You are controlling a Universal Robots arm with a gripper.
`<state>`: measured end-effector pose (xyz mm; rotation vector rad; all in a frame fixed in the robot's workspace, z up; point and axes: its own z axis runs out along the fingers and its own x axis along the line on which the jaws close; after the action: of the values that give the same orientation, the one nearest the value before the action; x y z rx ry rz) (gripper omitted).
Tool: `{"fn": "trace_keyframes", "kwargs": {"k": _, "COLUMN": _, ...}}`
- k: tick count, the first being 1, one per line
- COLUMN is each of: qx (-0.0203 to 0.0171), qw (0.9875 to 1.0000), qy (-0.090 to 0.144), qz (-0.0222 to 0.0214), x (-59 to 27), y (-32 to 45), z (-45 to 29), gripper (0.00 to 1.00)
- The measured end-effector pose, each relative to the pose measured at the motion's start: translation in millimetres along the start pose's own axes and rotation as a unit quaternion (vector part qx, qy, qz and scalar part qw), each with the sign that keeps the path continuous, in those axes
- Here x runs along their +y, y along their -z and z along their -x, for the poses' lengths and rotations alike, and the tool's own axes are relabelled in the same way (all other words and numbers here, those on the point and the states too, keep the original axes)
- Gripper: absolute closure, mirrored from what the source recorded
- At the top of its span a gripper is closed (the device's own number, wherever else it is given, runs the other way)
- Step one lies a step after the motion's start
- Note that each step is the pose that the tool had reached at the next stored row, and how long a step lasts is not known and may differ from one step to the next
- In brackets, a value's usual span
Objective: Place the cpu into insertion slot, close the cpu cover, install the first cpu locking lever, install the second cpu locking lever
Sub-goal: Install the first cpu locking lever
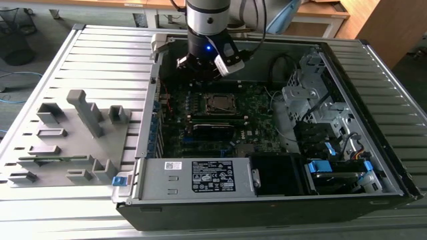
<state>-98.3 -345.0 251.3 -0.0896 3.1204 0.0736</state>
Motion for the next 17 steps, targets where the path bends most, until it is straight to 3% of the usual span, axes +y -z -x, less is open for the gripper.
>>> {"fn": "trace_keyframes", "kwargs": {"k": 6, "qx": -0.0003, "qw": 1.0000, "qy": 0.000, "qz": -0.0001, "x": 0.1, "y": 0.8, "z": -2.7, "gripper": 0.89}}
{"fn": "trace_keyframes", "kwargs": {"k": 13, "qx": -0.0003, "qw": 1.0000, "qy": 0.000, "qz": 0.0001, "x": 0.5, "y": 8.7, "z": -2.6, "gripper": 0.89}}
{"fn": "trace_keyframes", "kwargs": {"k": 17, "qx": -0.0004, "qw": 1.0000, "qy": 0.000, "qz": 0.0002, "x": 0.6, "y": 9.2, "z": -2.6, "gripper": 0.89}}
